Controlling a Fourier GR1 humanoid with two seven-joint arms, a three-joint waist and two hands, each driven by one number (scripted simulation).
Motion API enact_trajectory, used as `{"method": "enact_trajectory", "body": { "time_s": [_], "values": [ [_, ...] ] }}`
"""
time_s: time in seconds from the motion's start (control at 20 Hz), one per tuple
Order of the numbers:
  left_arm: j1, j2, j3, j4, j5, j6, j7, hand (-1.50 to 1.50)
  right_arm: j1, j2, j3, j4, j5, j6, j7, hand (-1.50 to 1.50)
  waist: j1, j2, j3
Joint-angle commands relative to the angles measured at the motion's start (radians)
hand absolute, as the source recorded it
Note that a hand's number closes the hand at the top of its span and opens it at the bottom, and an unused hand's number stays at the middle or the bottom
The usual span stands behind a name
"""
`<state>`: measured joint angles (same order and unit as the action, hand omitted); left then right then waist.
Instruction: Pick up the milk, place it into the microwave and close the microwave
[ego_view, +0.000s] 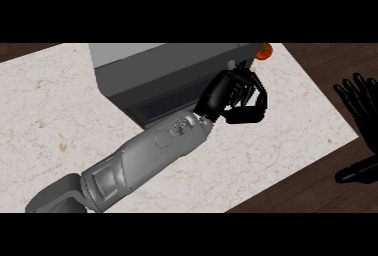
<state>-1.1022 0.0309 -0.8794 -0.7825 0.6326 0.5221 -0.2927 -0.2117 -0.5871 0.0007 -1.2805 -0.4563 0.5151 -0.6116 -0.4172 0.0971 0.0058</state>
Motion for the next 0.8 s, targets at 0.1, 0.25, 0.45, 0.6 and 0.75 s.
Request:
{"method": "enact_trajectory", "body": {
  "time_s": [0.1, 0.25, 0.45, 0.6, 0.75],
  "values": [
    [-0.045, -0.029, -0.004, 0.032, 0.032, -0.002, 0.003, 1.50, -0.061, -0.051, 0.070, -0.090, 0.033, 0.128, -0.022, 1.50, -0.003, 0.004, 0.000],
    [-0.055, -0.029, -0.007, 0.040, 0.043, 0.001, 0.006, 1.50, -0.070, -0.066, 0.114, -0.149, 0.040, 0.170, -0.013, 1.50, -0.013, 0.000, 0.002],
    [-0.055, -0.029, -0.004, 0.049, 0.058, 0.016, -0.005, 1.50, -0.060, -0.064, 0.143, -0.204, 0.023, 0.176, 0.005, 1.50, -0.035, -0.002, 0.004],
    [-0.062, -0.029, -0.005, 0.056, 0.065, 0.015, -0.008, 1.50, -0.078, -0.081, 0.154, -0.243, 0.014, 0.178, 0.029, 1.50, -0.033, 0.000, 0.002],
    [-0.063, -0.029, -0.012, 0.056, 0.071, 0.022, -0.014, 1.50, -0.073, -0.079, 0.177, -0.276, 0.012, 0.171, 0.048, 1.50, -0.042, 0.002, 0.003]
  ]
}}
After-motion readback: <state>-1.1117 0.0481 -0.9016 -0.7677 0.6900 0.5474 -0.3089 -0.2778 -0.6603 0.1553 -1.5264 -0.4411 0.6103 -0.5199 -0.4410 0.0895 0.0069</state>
